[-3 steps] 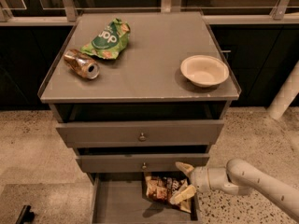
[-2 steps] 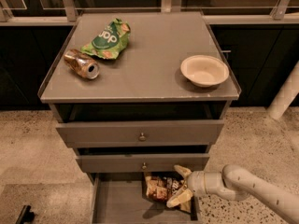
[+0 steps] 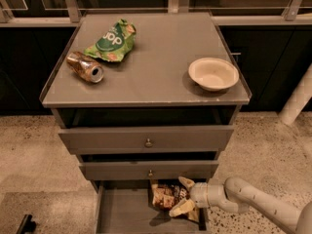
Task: Pick brown chip bag from bottom drawer and place on counter
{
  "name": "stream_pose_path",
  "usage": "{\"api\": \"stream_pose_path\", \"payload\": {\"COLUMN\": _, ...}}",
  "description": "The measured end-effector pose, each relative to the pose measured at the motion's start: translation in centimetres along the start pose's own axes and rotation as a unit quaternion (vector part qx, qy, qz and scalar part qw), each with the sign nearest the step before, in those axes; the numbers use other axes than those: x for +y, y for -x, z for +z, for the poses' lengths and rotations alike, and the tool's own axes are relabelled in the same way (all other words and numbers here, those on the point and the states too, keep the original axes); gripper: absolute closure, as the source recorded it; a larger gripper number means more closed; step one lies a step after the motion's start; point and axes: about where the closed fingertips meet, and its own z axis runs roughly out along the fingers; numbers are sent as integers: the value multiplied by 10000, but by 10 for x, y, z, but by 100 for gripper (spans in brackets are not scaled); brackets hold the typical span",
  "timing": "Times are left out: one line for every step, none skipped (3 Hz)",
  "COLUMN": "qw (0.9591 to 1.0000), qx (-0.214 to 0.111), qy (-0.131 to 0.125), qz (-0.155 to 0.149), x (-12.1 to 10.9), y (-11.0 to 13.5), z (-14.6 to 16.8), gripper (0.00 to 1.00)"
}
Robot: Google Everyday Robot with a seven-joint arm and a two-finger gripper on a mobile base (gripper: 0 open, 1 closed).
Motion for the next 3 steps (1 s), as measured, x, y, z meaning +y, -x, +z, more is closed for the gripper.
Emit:
{"api": "stream_pose_path", "payload": {"qw": 9999, "qx": 83, "qy": -10, "qz": 78, "x": 1, "y": -9, "z": 7, "gripper": 0}}
{"api": "stream_pose_path", "payload": {"qw": 9996, "qx": 237, "qy": -32, "qz": 160, "x": -8, "y": -25, "z": 24, "gripper": 0}}
{"api": "stream_pose_path", "payload": {"qw": 9993, "qx": 337, "qy": -39, "qz": 163, "x": -16, "y": -34, "z": 40, "gripper": 0}}
